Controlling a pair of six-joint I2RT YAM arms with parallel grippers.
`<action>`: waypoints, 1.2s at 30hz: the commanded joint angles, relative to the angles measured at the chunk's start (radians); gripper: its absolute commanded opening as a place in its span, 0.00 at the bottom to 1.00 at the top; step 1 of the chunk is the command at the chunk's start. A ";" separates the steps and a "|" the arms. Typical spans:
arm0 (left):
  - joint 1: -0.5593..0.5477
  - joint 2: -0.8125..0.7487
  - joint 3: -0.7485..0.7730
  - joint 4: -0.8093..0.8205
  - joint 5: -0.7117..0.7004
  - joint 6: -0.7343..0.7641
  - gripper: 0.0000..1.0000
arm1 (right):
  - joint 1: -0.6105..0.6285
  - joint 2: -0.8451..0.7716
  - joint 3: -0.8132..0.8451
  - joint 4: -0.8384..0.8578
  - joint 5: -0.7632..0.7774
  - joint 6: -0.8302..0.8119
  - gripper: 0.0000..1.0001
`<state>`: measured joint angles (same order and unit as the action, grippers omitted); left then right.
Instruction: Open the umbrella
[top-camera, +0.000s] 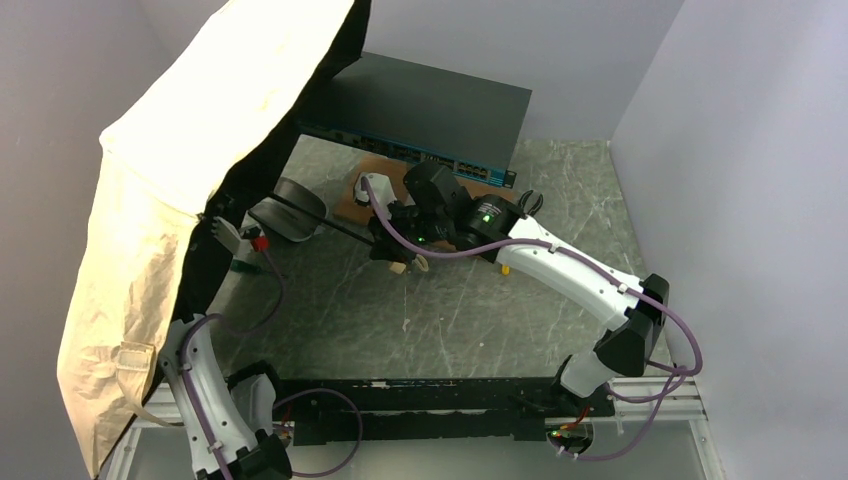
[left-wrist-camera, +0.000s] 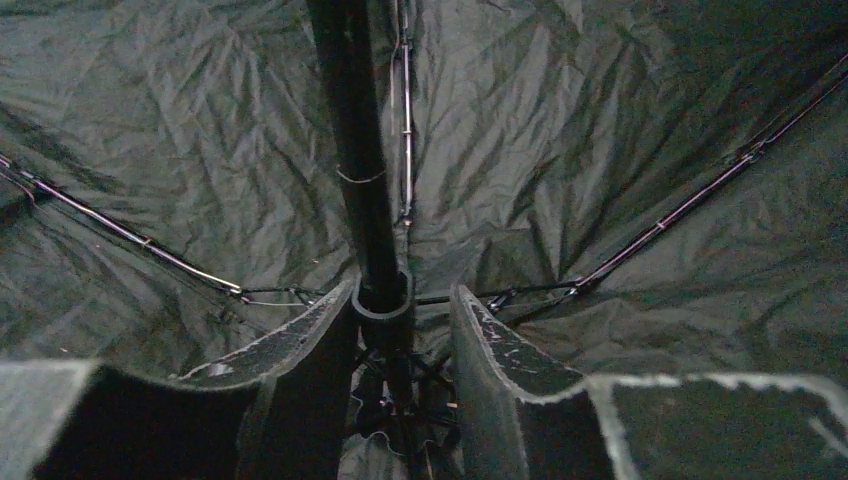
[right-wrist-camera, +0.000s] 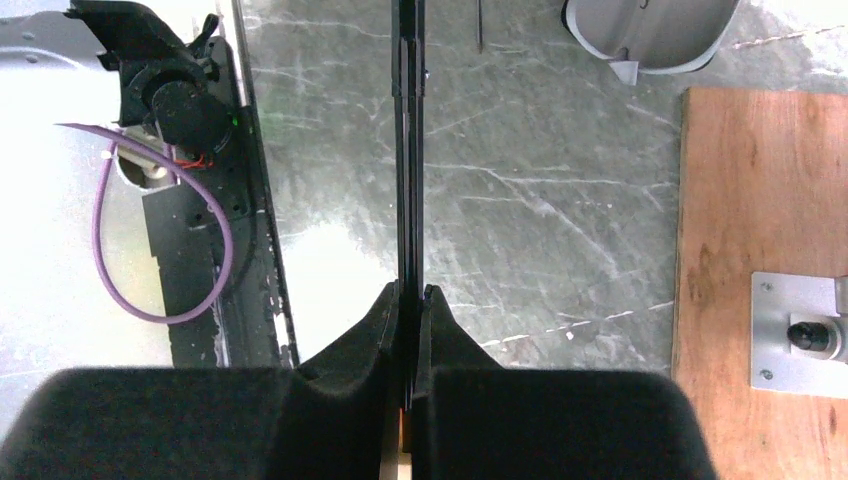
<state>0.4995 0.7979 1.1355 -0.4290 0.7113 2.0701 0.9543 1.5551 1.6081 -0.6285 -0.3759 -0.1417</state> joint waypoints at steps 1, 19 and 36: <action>0.001 0.006 0.013 0.029 -0.028 0.087 0.38 | 0.004 -0.065 0.022 0.136 -0.042 -0.036 0.00; -0.042 -0.038 0.037 -0.235 0.057 0.203 0.15 | 0.026 0.086 0.209 0.202 -0.039 0.004 0.00; -0.043 0.139 0.038 0.373 -0.386 0.025 0.11 | 0.007 -0.073 -0.091 0.166 0.042 -0.162 0.00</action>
<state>0.4320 0.8783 1.1542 -0.3618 0.5697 2.0708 0.9642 1.5715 1.5440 -0.5037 -0.3019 -0.1867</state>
